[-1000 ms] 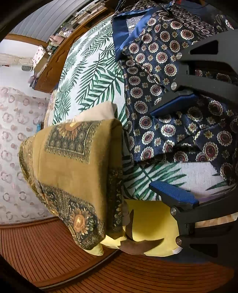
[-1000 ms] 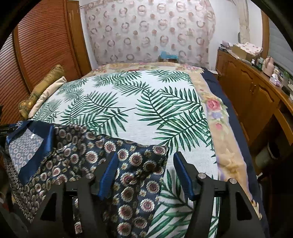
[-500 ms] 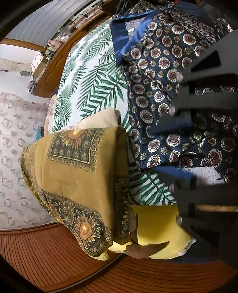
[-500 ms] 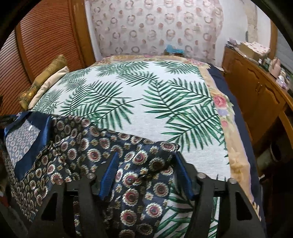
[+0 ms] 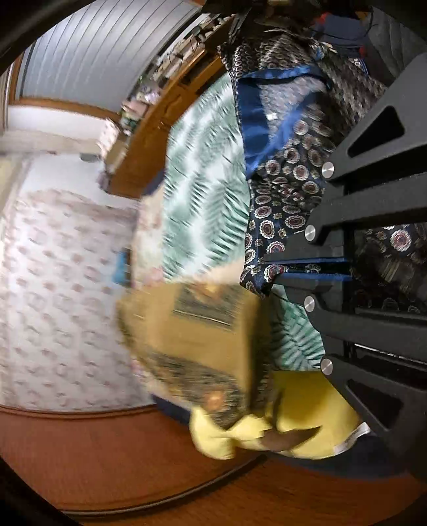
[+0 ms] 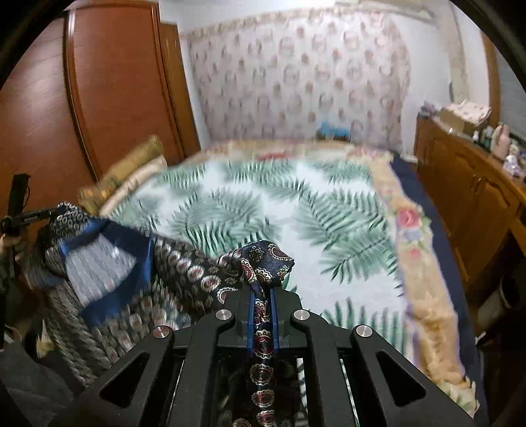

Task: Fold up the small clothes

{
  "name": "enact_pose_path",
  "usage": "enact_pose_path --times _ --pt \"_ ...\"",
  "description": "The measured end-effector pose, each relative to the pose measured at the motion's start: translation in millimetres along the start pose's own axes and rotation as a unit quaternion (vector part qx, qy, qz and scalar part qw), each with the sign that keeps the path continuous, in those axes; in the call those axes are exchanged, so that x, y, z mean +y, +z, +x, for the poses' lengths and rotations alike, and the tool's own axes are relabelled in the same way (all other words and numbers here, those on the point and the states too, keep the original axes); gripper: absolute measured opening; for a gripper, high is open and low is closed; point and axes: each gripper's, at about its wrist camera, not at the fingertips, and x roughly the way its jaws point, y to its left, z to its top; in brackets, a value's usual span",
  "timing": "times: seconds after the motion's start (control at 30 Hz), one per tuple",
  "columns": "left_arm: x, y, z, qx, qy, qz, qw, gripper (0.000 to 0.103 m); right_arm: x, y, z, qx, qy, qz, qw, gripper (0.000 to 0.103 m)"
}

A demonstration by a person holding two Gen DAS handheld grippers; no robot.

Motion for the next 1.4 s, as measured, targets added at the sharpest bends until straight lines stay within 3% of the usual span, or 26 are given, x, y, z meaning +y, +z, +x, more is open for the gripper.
enact_pose_path --times 0.27,0.47,0.6,0.8,0.83,0.9,0.97,1.03,1.23,1.4 --pt "-36.2 42.4 -62.6 -0.098 -0.025 0.024 0.9946 0.005 8.1 27.2 -95.0 -0.089 -0.023 -0.035 0.995 0.006" --pt "-40.6 85.7 -47.4 -0.118 -0.014 0.025 0.9926 0.005 0.2 75.5 -123.7 -0.125 -0.062 -0.073 0.987 0.006" --pt "-30.2 120.5 -3.9 -0.115 0.028 0.019 0.9928 0.005 -14.3 120.5 -91.0 -0.112 -0.095 -0.083 0.986 0.006" --pt "-7.6 135.6 80.3 -0.076 0.073 0.010 0.9943 0.008 -24.8 156.4 29.6 -0.036 -0.165 -0.068 0.983 0.010" --pt "-4.5 134.3 88.4 -0.069 0.073 0.008 0.9949 0.008 -27.2 156.1 49.9 -0.020 -0.177 -0.062 0.982 0.016" --pt "1.2 127.0 100.8 -0.048 0.057 0.005 0.9972 0.019 -35.7 149.3 88.6 0.023 -0.191 -0.041 0.981 0.038" --pt "-0.3 117.5 101.9 -0.042 0.057 0.013 0.9974 0.027 -42.8 137.9 116.0 0.062 -0.191 -0.015 0.980 0.043" --pt "-2.3 105.6 97.1 -0.041 0.053 0.025 0.9974 0.039 -42.4 125.8 125.9 0.070 -0.185 -0.007 0.980 0.043" --pt "-25.6 77.8 80.3 -0.027 0.017 0.041 0.9986 0.059 -45.3 90.9 98.6 0.061 -0.142 0.002 0.988 0.050" --pt "-57.3 62.7 73.7 -0.027 -0.021 0.046 0.9983 0.066 -59.5 61.8 48.1 0.052 -0.124 0.005 0.991 0.053"
